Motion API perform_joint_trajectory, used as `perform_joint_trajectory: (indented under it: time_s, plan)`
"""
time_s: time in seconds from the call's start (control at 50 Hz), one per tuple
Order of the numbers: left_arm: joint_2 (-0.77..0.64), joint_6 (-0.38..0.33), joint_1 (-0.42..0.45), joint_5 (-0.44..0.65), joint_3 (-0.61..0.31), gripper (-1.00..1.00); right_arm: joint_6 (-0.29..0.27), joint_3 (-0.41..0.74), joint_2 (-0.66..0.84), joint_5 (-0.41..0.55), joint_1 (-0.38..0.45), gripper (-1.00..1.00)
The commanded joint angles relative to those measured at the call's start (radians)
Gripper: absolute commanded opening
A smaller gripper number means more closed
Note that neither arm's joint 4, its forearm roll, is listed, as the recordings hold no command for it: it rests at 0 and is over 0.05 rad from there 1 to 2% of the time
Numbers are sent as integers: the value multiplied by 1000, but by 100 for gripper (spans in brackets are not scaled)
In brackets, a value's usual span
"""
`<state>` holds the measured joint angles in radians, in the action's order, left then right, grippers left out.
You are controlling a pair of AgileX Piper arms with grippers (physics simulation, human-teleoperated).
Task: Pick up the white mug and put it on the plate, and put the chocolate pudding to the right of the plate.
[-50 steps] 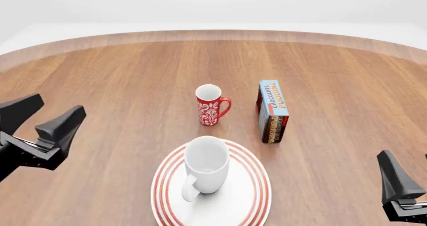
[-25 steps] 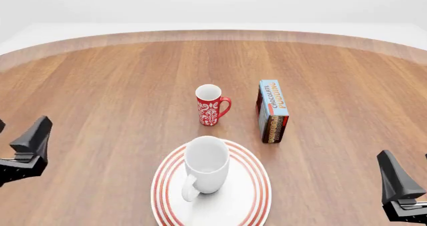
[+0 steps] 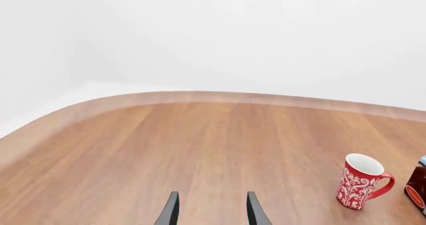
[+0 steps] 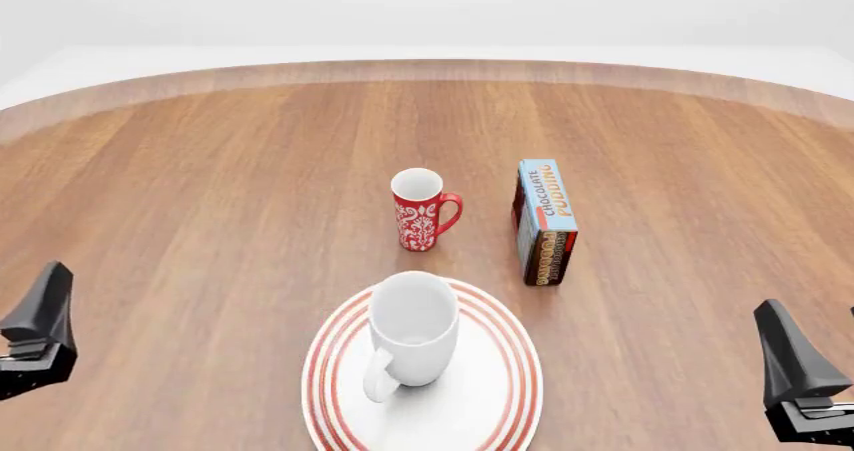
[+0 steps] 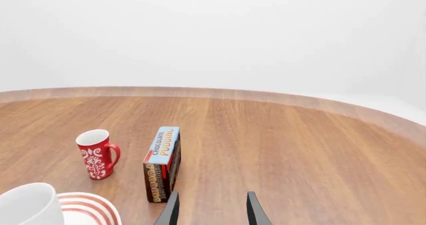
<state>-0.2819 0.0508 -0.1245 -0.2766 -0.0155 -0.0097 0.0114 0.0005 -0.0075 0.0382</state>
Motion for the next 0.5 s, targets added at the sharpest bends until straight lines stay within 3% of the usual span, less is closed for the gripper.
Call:
perform_joint_trajectory:
  time_s: [0.02, 0.5]
  plan:
    - [104, 18, -26, 55, 15, 100, -4, 1, 0, -1, -2, 100]
    - [76, 33, -12, 18, 15, 100, -31, 17, 27, 5, -35, 100]
